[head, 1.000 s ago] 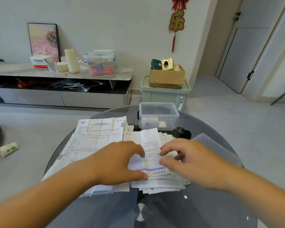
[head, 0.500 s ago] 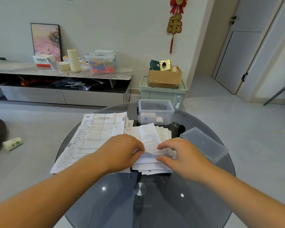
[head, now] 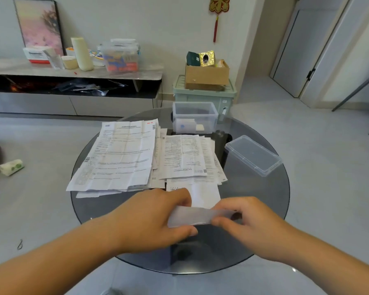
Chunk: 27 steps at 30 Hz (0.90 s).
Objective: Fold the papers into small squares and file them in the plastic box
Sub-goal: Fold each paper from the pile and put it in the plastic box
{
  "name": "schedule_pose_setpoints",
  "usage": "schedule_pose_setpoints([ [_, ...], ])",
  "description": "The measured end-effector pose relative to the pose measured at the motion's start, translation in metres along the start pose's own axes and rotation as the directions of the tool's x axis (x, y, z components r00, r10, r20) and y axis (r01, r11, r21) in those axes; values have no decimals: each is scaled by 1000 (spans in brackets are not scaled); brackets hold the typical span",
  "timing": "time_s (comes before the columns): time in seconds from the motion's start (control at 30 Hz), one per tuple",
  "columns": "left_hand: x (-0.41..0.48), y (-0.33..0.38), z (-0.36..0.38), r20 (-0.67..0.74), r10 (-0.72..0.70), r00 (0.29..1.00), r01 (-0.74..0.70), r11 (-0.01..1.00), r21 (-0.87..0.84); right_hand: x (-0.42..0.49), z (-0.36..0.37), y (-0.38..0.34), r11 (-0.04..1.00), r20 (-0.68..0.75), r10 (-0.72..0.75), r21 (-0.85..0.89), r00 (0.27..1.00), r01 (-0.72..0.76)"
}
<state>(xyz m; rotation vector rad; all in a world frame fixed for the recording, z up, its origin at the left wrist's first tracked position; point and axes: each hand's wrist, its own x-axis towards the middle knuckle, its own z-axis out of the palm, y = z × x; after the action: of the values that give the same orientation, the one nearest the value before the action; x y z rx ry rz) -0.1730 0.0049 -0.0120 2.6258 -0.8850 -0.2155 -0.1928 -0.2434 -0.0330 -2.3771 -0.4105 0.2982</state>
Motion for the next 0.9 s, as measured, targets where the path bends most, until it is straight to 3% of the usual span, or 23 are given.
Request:
schedule_pose_setpoints([
  [0.23, 8, -9, 15, -24, -202, 979, 196, 970, -147, 3, 5, 5, 962, -120, 162, 239, 979, -130],
  [0.43, 14, -10, 29, -77, -341, 937, 335, 939, -84, 21, 12, 3, 960, -195, 278, 40, 941, -276],
  [0.6, 18, -14, 32, -16, -357, 934, 355, 931, -85, 21, 31, -12, 893, -251, 257, -307, 933, -329],
  [0.9, 15, -11, 33, 29, -370, 929, 370, 929, 4, 16, 18, -7, 834, -189, 384, -350, 904, -427],
])
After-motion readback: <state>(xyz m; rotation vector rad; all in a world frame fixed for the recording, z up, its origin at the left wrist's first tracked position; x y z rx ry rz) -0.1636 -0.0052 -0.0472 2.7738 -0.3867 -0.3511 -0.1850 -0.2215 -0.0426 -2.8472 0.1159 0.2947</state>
